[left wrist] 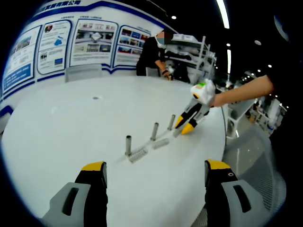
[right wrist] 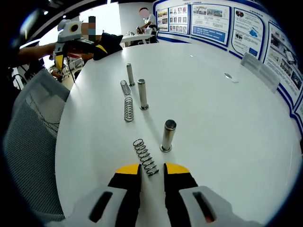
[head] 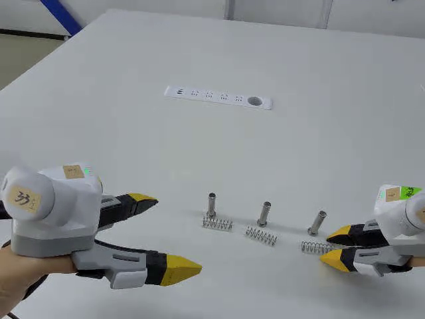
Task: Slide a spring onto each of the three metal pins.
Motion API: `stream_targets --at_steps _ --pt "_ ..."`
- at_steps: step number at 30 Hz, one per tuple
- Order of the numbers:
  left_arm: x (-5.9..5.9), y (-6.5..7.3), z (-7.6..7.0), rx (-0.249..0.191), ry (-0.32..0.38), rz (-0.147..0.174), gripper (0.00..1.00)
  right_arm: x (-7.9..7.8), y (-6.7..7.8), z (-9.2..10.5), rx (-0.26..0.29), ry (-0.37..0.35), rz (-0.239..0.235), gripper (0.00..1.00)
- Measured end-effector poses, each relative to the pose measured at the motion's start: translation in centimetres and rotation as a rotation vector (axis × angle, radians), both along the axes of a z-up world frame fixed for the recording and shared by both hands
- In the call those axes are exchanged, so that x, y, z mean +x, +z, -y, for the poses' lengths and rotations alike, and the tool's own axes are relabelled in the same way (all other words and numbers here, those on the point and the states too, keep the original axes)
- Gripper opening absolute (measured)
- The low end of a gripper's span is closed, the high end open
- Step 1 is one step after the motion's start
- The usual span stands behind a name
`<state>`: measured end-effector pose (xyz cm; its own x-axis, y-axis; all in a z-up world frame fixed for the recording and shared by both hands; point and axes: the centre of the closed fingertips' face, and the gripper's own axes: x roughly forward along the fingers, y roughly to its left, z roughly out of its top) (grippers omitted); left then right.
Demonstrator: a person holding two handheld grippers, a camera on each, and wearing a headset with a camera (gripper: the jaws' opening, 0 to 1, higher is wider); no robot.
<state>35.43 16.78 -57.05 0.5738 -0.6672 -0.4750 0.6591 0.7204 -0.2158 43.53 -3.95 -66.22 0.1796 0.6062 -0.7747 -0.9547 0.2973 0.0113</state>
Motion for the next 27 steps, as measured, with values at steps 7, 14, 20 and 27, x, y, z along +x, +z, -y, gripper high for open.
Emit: stream_targets --at_steps 7,14,20,27 --pt "-0.1 0.0 0.3 0.009 -0.013 0.001 0.87 -0.8 -0.1 -0.2 -0.028 0.048 0.002 0.13" --pt "-0.2 0.8 0.9 -0.017 -0.016 0.018 0.86 -1.2 -0.1 -0.4 -0.076 0.045 0.039 0.11" --pt "-0.3 1.0 0.7 -0.011 -0.028 0.025 0.85 -1.5 0.5 -0.4 -0.069 0.023 0.042 0.11" --pt "-0.4 1.2 1.6 -0.010 -0.064 0.036 0.84 -2.1 3.6 -0.7 -0.052 0.055 0.090 0.11"
